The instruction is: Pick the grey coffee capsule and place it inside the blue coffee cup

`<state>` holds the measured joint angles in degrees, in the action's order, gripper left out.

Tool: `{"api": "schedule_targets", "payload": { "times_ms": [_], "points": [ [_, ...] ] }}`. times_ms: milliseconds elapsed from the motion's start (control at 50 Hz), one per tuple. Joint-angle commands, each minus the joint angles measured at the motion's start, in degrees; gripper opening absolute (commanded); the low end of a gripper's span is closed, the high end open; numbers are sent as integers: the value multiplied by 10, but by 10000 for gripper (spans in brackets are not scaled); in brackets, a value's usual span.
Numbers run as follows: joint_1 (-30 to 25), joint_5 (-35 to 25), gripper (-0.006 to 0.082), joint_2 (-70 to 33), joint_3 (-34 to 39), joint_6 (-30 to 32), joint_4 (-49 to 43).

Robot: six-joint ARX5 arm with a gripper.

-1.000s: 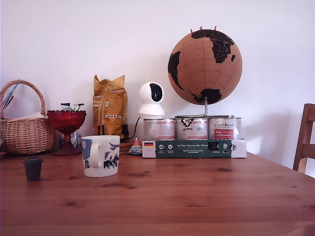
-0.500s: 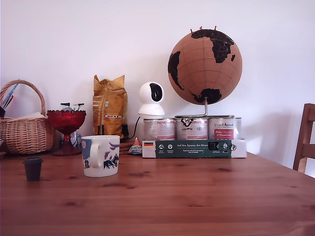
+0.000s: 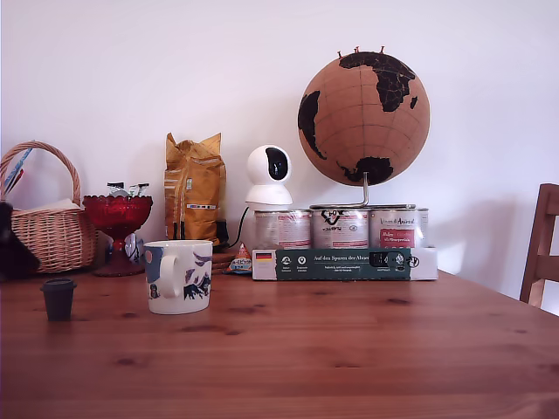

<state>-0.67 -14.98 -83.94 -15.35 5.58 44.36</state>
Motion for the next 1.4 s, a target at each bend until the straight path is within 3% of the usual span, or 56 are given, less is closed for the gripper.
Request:
{"api": "schedule_targets", "payload": {
  "times_ms": [0, 560, 620, 740, 820, 1120, 1380],
  "points": [
    [0, -3, 581, -35, -21, 5, 16],
    [0, -45, 567, -252, -183, 20, 22],
    [0, -46, 506, -255, -194, 20, 5],
    [0, -52, 271, -255, -204, 20, -10],
    [0, -52, 192, -255, -205, 20, -1],
    [0, -95, 161, -233, -206, -15, 7],
    [-1, -104, 161, -127, -214, -40, 23]
  ]
}}
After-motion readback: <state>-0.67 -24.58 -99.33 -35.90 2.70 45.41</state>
